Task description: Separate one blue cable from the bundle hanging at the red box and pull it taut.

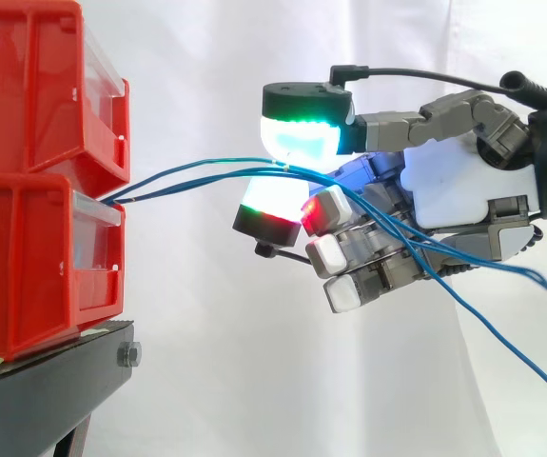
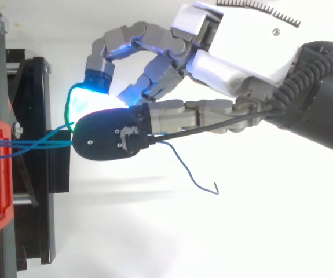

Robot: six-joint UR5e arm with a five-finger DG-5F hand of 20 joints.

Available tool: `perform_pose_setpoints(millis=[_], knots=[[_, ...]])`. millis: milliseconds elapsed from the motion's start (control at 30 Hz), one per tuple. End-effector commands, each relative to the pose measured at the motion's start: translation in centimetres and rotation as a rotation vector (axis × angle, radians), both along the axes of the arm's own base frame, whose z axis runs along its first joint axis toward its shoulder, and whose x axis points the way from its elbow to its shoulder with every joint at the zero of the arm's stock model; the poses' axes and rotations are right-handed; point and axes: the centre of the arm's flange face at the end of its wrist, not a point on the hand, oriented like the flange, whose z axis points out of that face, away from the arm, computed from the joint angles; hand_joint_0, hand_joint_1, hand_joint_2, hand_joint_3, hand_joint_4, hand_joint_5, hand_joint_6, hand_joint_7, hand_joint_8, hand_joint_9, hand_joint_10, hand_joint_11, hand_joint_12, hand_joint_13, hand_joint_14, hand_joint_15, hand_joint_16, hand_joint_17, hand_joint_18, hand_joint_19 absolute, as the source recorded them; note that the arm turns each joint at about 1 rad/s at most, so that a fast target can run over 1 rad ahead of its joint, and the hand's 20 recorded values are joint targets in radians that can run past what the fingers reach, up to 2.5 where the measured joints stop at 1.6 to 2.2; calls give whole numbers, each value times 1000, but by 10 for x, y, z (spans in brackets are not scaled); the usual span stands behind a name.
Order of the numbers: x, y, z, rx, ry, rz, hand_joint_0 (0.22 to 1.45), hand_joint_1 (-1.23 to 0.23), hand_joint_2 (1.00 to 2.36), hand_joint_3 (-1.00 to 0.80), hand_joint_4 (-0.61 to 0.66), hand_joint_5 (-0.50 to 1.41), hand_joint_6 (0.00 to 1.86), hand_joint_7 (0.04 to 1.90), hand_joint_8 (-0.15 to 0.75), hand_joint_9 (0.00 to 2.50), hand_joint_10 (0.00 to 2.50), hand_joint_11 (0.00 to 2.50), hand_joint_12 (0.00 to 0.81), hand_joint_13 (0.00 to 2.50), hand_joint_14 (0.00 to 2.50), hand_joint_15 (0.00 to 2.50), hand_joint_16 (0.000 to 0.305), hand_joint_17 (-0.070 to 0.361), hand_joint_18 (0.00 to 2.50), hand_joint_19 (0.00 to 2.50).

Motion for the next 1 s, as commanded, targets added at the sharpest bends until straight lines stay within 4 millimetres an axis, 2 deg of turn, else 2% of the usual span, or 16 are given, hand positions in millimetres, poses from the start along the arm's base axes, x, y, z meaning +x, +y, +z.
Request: perform_pose_setpoints(millis=[0,300,533,633,667,733,967], knots=[[0,2,0,1,-1,-2,642,-655,1010,-387,242,-208,852,1062,357,1150,20,1168,435,1065,22,673,47,107,934,545],[0,3,0,3,-2,-2,646,-697,1009,-390,236,-209,880,1059,365,1155,20,1189,438,1072,21,677,48,108,947,545],[-1,2,0,5,1,-6,643,-726,1021,-183,128,-212,909,1190,363,1177,18,1225,436,1087,23,695,48,108,955,541],[-1,2,0,9,1,-4,641,-704,1017,-252,190,-210,911,1140,362,1190,19,1228,437,1088,23,697,48,108,955,552],[0,4,-1,10,1,-5,629,-660,1009,-388,204,-208,904,1127,359,1196,19,1238,435,1088,23,703,48,108,954,559],[-1,3,-1,11,1,-6,631,-645,1005,-437,209,-207,901,1122,363,1199,19,1236,436,1090,21,692,48,108,954,552],[-1,5,0,11,3,-6,640,-689,1018,-253,155,-193,904,1207,371,1237,19,1261,435,1096,23,687,48,108,959,560]])
